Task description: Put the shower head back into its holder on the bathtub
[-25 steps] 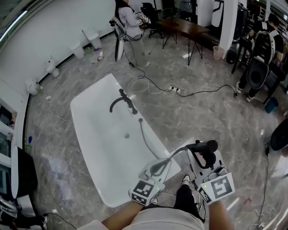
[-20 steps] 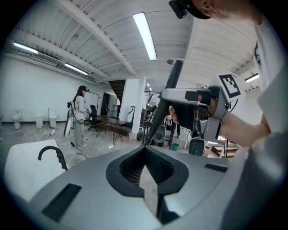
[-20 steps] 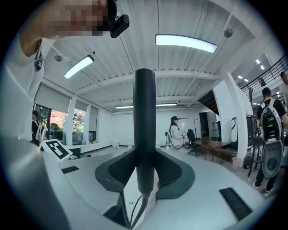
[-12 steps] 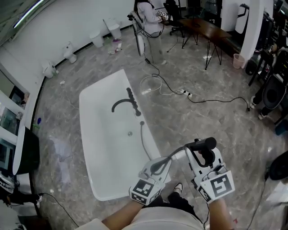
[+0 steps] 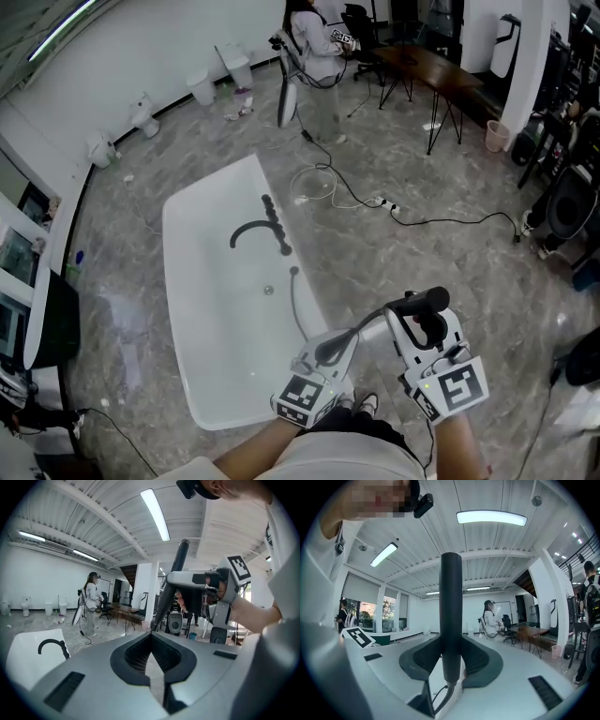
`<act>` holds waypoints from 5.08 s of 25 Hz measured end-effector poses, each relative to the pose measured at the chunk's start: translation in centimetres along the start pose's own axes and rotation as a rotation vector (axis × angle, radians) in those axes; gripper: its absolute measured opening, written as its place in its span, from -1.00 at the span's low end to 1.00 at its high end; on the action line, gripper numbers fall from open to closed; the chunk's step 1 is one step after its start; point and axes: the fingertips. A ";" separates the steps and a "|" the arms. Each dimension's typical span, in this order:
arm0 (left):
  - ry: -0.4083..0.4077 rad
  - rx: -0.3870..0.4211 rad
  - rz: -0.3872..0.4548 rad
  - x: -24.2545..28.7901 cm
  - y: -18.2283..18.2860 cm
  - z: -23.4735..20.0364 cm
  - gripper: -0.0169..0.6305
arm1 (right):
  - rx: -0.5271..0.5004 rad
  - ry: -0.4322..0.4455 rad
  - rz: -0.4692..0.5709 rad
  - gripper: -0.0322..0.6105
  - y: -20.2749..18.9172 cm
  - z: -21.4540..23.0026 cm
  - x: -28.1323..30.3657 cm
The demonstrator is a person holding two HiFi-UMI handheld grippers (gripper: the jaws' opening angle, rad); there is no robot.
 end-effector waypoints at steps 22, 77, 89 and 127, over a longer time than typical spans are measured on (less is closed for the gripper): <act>0.380 -0.090 0.004 10.5 -0.7 -9.9 -0.94 | -0.012 0.322 -0.042 -0.46 3.0 9.5 13.8; 0.686 -0.291 -0.457 10.3 -29.1 -22.0 -0.57 | 0.049 0.659 -0.034 -0.46 9.6 3.8 25.5; 0.636 -0.231 -0.537 10.4 -30.9 -22.1 -0.73 | 0.050 0.639 -0.032 -0.46 9.8 3.8 25.4; 1.043 -0.233 -0.289 -3.0 -17.2 -30.5 -0.78 | 0.073 0.267 -0.167 -0.46 1.4 17.8 29.7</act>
Point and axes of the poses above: the fingertips, and each gripper's own axes: x forward along the fingers, z to its right, y out of its top, and after that the axes turned 8 degrees about x, right-handed
